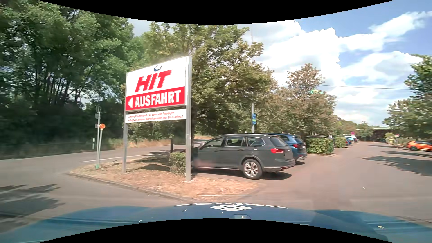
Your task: Follow the waypoints while adhering to traffic rules and regulations
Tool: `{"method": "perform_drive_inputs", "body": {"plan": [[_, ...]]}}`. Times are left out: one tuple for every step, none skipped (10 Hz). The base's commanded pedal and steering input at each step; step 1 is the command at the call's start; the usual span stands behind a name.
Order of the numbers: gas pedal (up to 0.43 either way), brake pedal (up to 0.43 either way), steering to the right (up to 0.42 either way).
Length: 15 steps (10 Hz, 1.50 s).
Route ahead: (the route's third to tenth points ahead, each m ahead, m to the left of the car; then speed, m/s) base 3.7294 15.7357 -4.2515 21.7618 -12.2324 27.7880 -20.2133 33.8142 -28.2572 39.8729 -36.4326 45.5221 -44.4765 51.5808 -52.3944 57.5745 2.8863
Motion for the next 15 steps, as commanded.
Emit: {"method": "perform_drive_inputs", "body": {"plan": [[0.087, 0.000, -0.750], [0.079, 0.000, -0.740], [0.067, 0.000, -0.729], [0.047, 0.000, -0.717], [0.020, 0.000, -0.697], [0.000, 0.000, -0.675], [0.000, 0.000, -0.658], [0.000, 0.000, -0.642], [0.000, 0.000, -0.626], [0.000, 0.000, -0.604], [0.000, 0.000, -0.588], [0.000, 0.000, -0.569], [0.000, 0.000, -0.551], [0.000, 0.000, -0.535], [0.000, 0.000, -0.510]]}}
